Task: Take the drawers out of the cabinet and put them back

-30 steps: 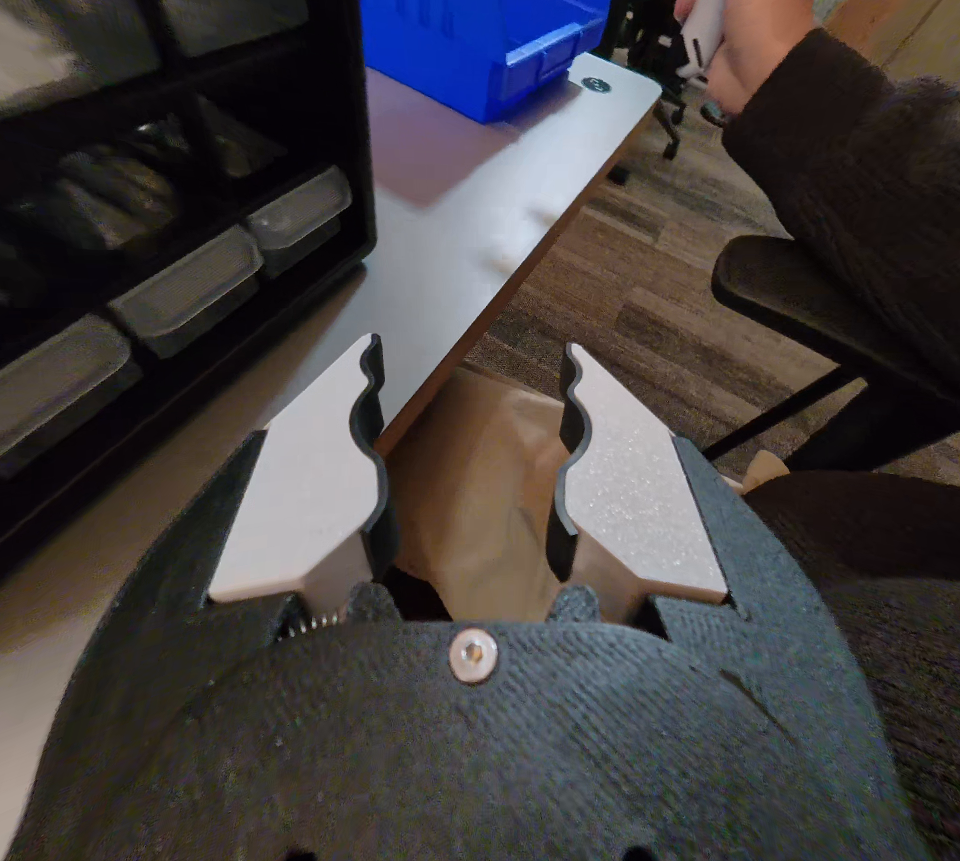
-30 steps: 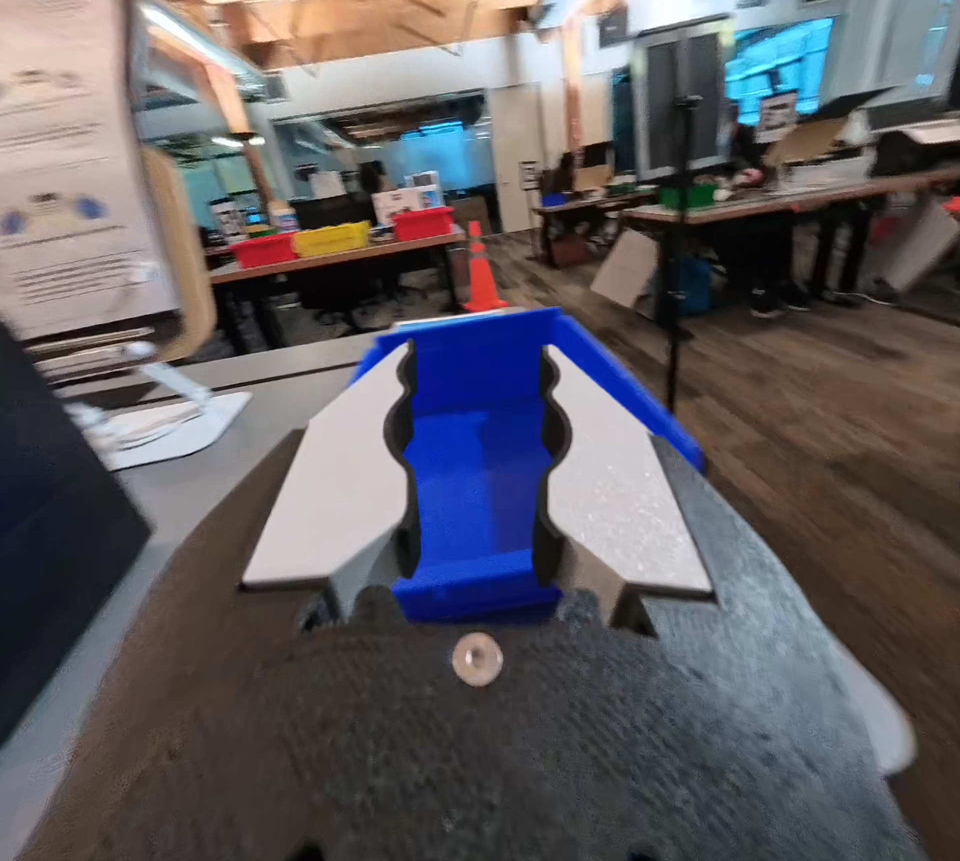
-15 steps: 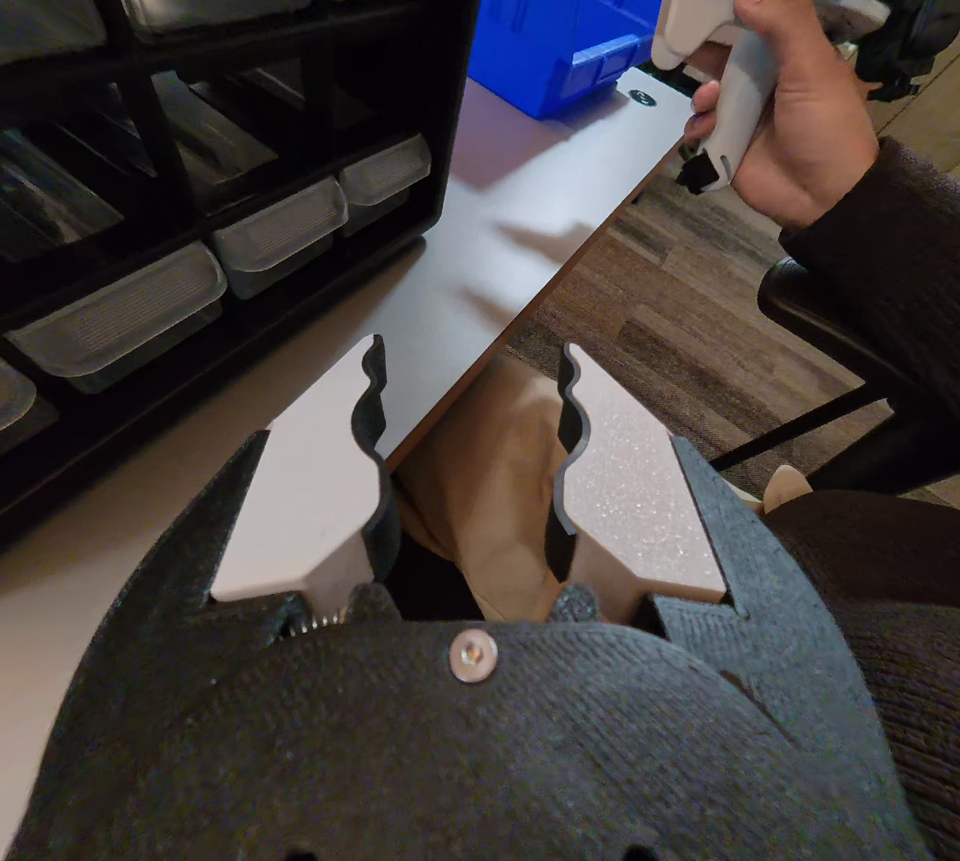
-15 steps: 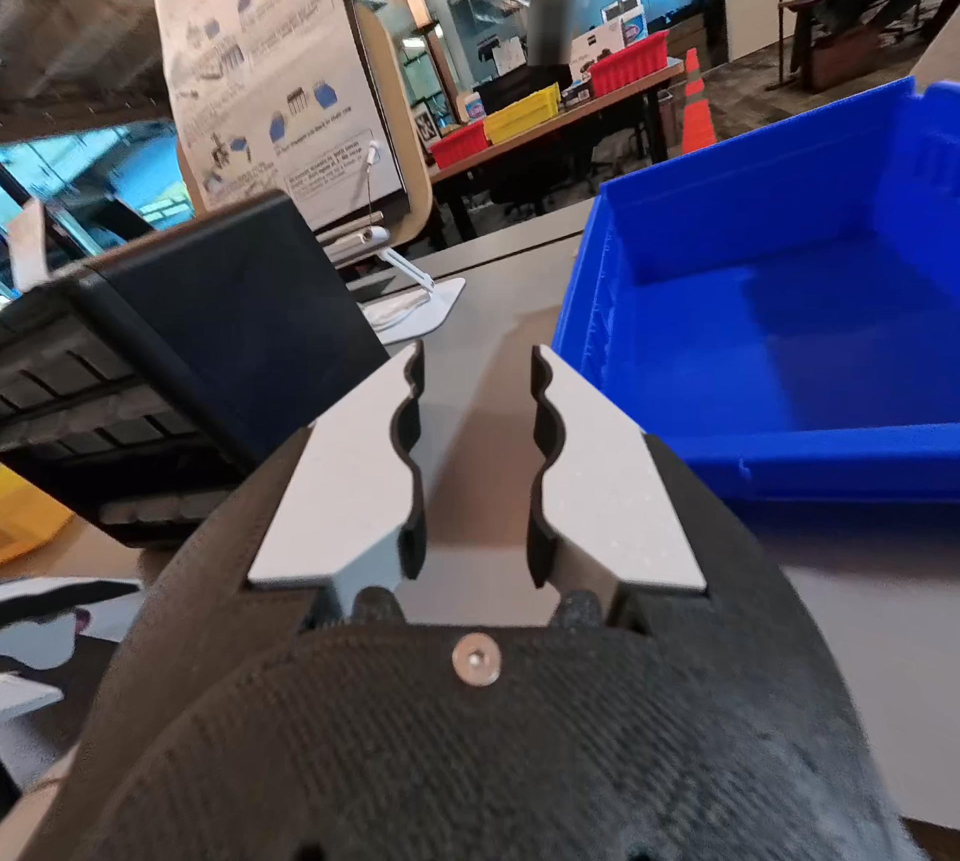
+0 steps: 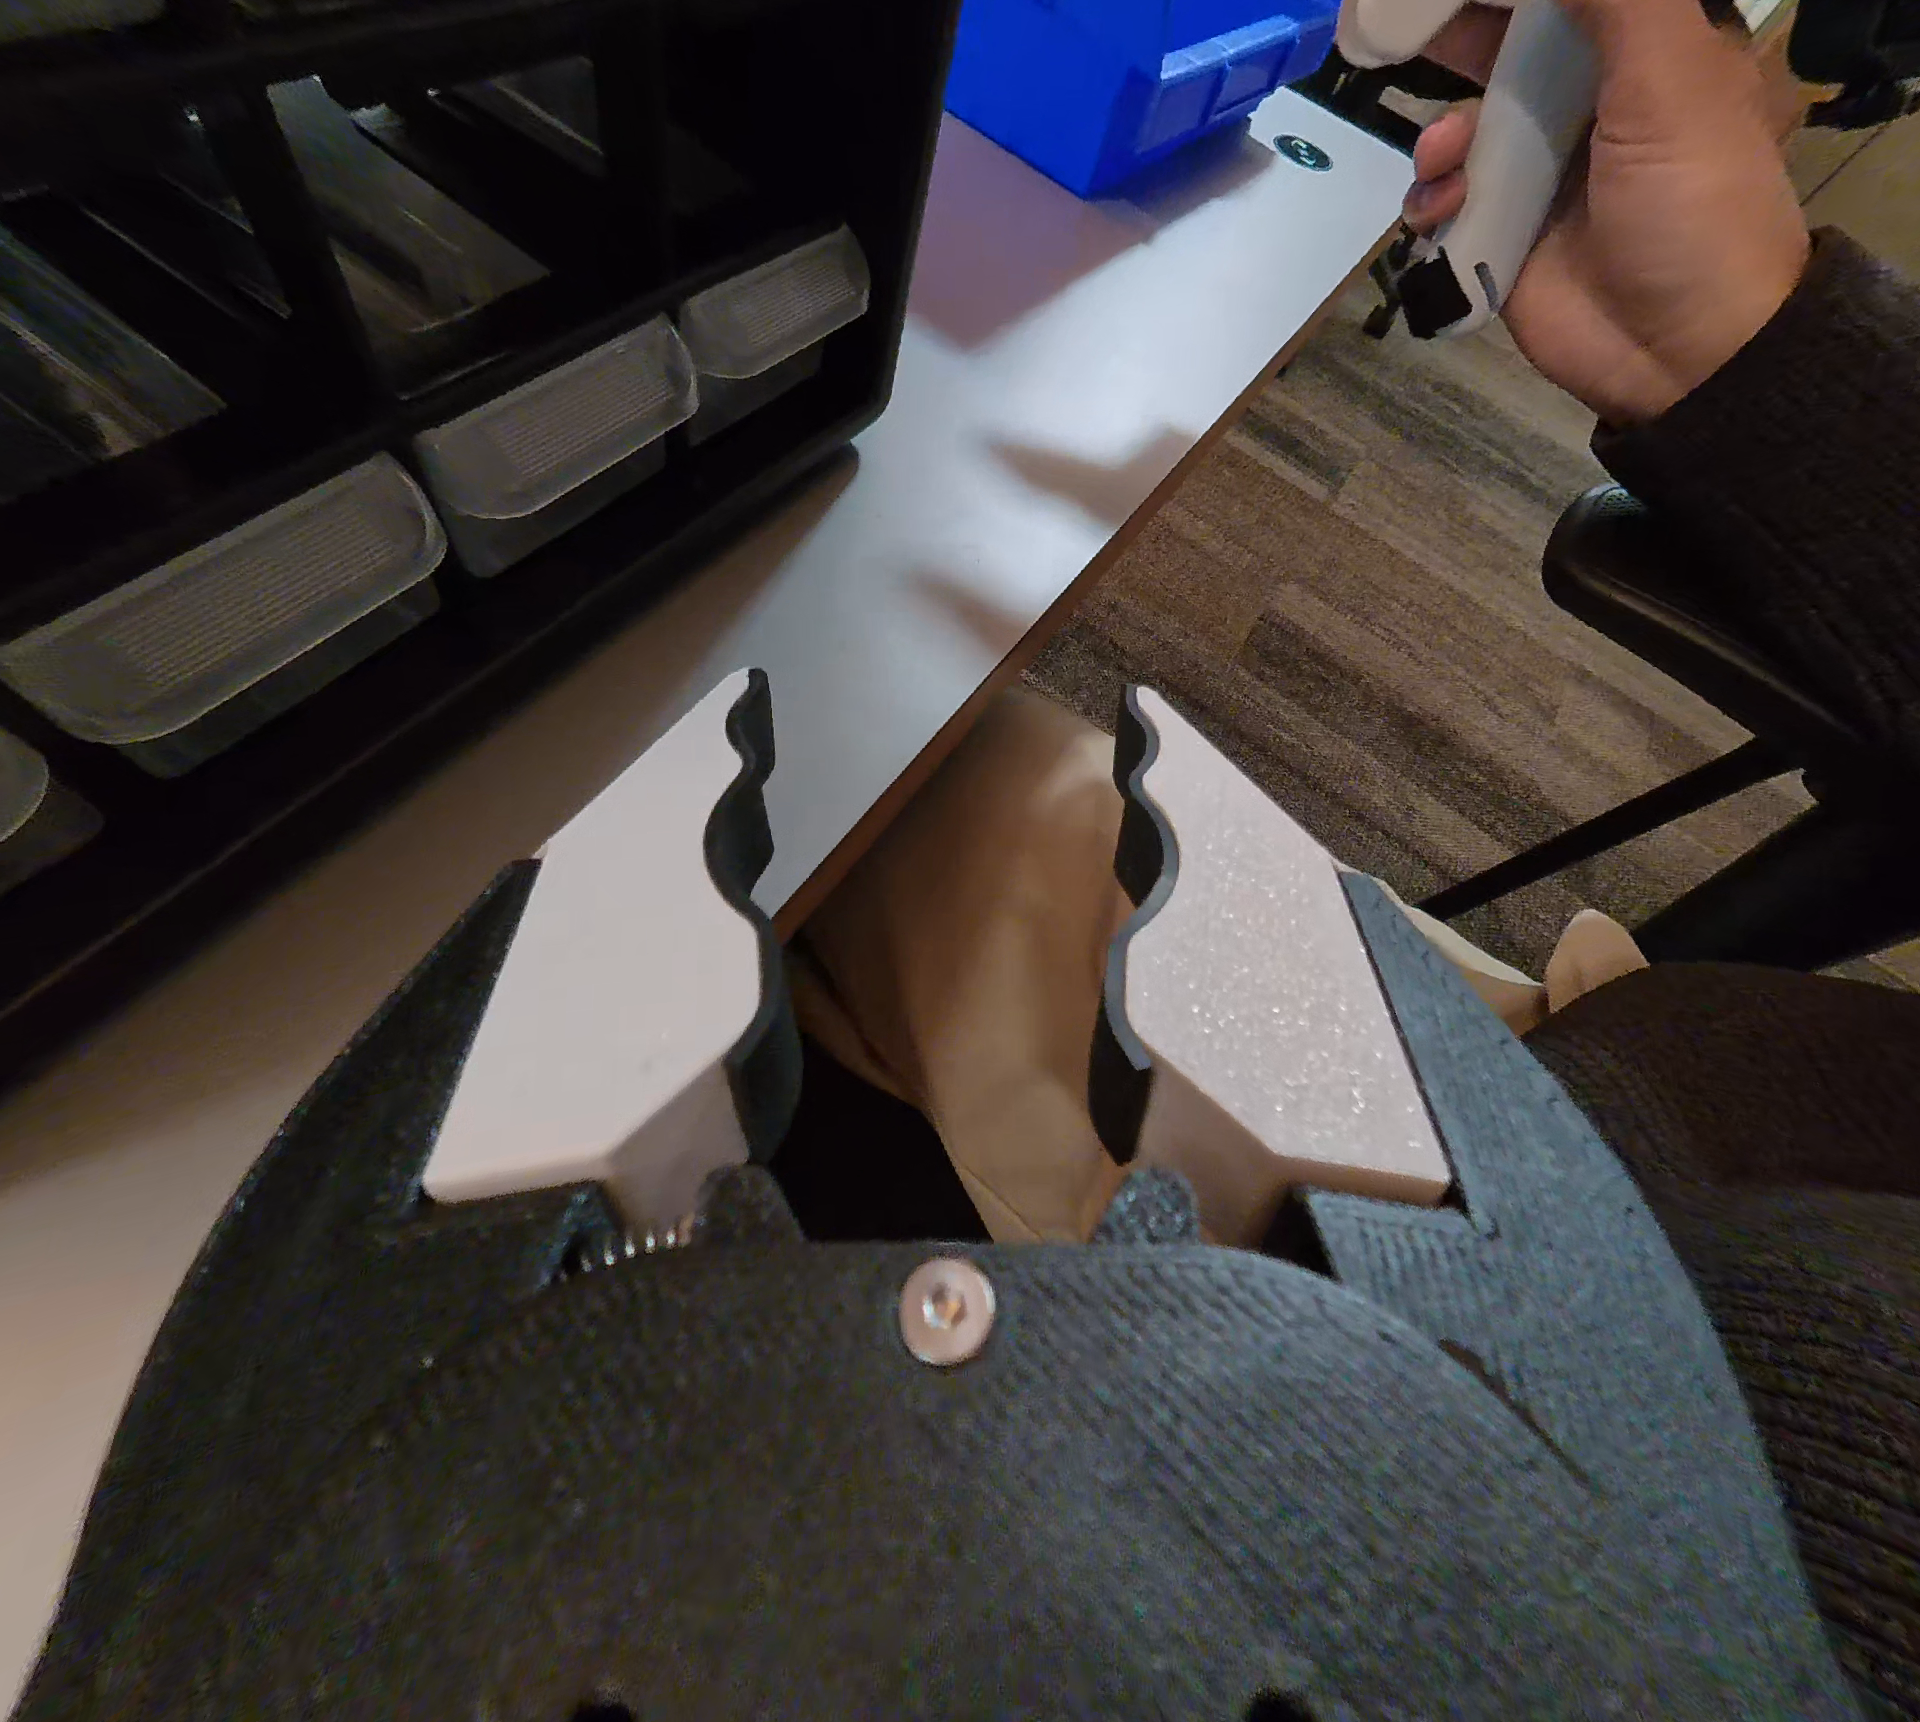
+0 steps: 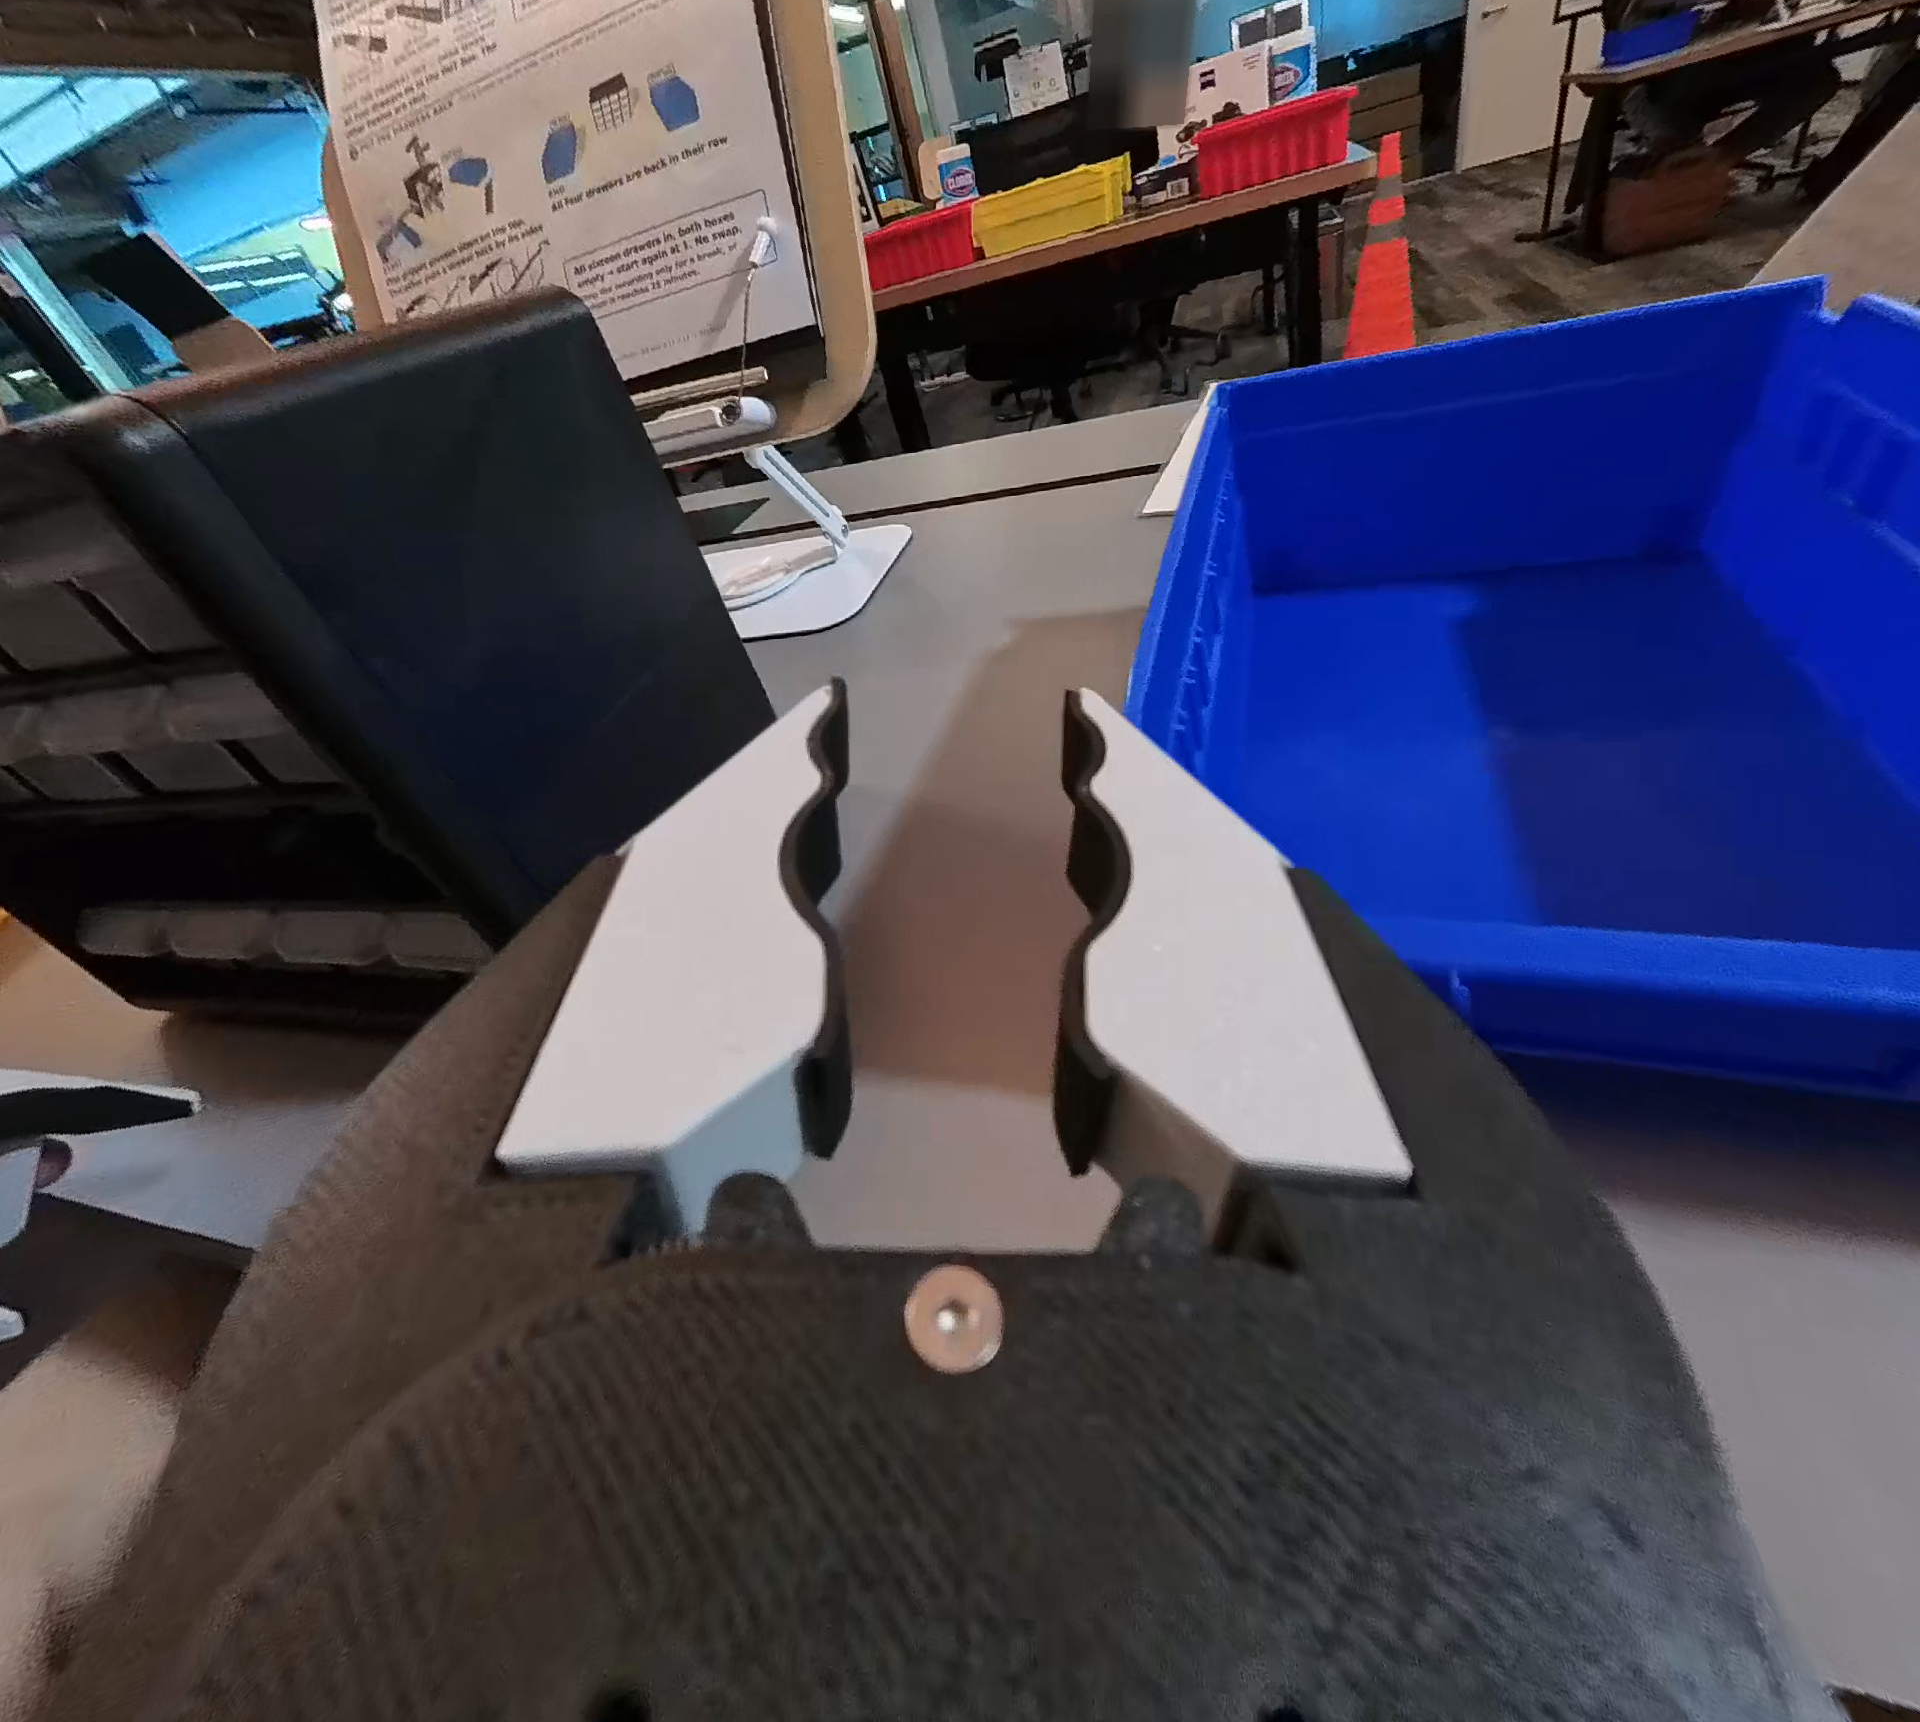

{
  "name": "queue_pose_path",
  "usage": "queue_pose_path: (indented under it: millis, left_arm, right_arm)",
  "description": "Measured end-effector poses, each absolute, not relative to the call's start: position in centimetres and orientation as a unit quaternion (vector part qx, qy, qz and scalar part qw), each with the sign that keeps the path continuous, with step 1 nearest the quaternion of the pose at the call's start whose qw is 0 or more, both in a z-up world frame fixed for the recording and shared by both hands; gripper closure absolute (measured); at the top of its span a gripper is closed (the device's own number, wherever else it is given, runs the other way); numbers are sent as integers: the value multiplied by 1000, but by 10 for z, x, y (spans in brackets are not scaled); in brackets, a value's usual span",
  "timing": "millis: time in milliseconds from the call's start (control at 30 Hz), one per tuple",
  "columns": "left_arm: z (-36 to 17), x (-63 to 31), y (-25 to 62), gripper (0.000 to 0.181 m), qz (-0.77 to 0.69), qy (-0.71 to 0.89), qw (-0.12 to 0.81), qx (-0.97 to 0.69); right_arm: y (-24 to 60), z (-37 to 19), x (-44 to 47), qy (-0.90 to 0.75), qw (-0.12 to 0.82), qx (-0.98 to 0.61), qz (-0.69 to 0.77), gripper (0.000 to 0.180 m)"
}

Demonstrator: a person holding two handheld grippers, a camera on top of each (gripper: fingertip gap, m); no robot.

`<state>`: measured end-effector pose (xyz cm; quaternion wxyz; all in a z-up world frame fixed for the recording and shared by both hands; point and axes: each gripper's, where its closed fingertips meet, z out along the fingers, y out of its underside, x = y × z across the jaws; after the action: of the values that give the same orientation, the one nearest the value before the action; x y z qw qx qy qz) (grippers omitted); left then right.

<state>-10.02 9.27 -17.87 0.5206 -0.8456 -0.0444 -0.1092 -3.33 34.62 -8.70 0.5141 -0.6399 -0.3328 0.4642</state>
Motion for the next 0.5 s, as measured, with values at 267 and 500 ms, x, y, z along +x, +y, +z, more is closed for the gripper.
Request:
queue_pose_path:
  millis: [267, 500]
  left_arm:
    - [-178, -103, 92, 117, -106, -46, 523, -845]
    - [-179, -102, 92, 117, -106, -44, 520, -846]
  right_arm:
    - [364, -89, -25, -344, 571, -649, 367, 118]
    - [382, -102, -23, -370, 594, -661, 271, 113]
